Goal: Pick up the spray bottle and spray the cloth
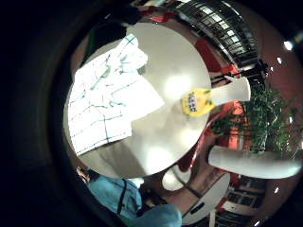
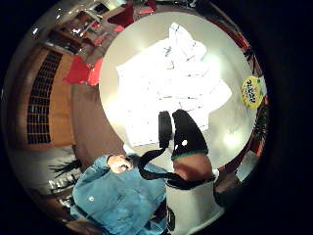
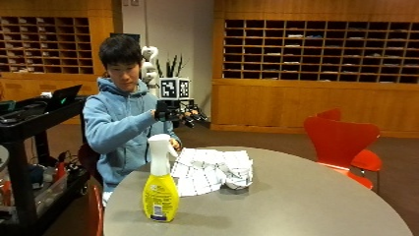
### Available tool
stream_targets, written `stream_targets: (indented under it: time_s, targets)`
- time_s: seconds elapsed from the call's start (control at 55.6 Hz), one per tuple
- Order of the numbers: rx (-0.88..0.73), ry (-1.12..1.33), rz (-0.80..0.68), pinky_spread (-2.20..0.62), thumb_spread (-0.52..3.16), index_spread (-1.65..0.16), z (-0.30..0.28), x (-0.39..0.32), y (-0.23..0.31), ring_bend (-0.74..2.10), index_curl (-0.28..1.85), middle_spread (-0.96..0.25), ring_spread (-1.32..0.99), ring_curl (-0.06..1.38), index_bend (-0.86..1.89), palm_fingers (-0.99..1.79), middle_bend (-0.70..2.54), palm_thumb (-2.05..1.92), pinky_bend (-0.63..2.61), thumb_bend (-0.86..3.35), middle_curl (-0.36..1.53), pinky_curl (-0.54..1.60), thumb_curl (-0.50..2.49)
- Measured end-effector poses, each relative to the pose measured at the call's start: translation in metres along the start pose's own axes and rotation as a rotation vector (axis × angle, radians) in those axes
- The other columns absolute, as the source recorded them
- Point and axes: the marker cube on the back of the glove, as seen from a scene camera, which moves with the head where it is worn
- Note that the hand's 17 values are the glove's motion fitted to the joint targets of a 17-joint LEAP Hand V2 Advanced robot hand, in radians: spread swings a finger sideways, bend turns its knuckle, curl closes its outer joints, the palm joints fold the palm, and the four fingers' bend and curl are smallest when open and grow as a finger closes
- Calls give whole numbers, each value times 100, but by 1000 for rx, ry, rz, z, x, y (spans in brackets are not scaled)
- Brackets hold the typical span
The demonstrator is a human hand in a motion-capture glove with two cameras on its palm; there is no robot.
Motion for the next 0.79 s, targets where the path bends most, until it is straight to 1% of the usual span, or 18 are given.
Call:
stream_targets:
  time_s: [0.054, 0.126, 0.27, 0.342, 0.414, 0.576, 0.666, 0.792]
  targets:
    - [51, -10, 10, 13, 54, -23, -5, 2, -2, 23, 11, -3, 6, 7, 24, 42, 22, 49, 39, 30, 8, 12, 13]
    - [152, -63, 30, 17, 73, -29, -15, 6, 0, 23, 17, -3, 8, 11, 22, 38, 21, 52, 39, 29, 12, 17, 18]
    - [347, -163, 76, 21, 94, -34, -31, 19, 18, 21, 22, -3, 11, 14, 18, 36, 19, 54, 37, 24, 17, 21, 24]
    - [453, -210, 117, 22, 100, -36, -38, 28, 36, 21, 24, -3, 12, 15, 17, 34, 18, 56, 37, 21, 19, 23, 26]
    - [513, -258, 148, 22, 103, -36, -41, 32, 57, 21, 24, -3, 12, 16, 16, 33, 19, 58, 37, 19, 21, 25, 28]
    - [652, -373, 149, 23, 107, -36, -31, 64, 83, 24, 25, -3, 13, 19, 13, 29, 18, 61, 39, 13, 24, 28, 33]
    - [713, -403, 217, 23, 108, -35, -17, 81, 105, 25, 24, -2, 14, 21, 13, 27, 19, 62, 41, 10, 25, 30, 34]
    - [817, -484, 331, 23, 107, -34, 12, 126, 124, 28, 24, -2, 14, 23, 13, 26, 19, 64, 42, 5, 27, 31, 36]
